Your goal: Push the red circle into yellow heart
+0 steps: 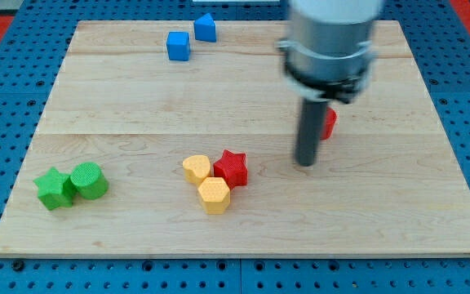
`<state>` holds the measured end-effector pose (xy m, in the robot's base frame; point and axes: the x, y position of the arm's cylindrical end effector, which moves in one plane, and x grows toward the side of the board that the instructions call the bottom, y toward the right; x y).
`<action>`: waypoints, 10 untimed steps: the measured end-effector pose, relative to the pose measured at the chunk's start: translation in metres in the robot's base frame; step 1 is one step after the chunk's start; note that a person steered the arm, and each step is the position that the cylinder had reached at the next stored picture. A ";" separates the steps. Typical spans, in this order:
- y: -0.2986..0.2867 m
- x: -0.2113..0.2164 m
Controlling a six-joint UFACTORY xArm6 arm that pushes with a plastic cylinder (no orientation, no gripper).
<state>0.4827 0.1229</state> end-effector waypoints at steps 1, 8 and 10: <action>0.079 -0.030; -0.121 -0.059; -0.154 -0.031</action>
<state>0.4521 -0.0315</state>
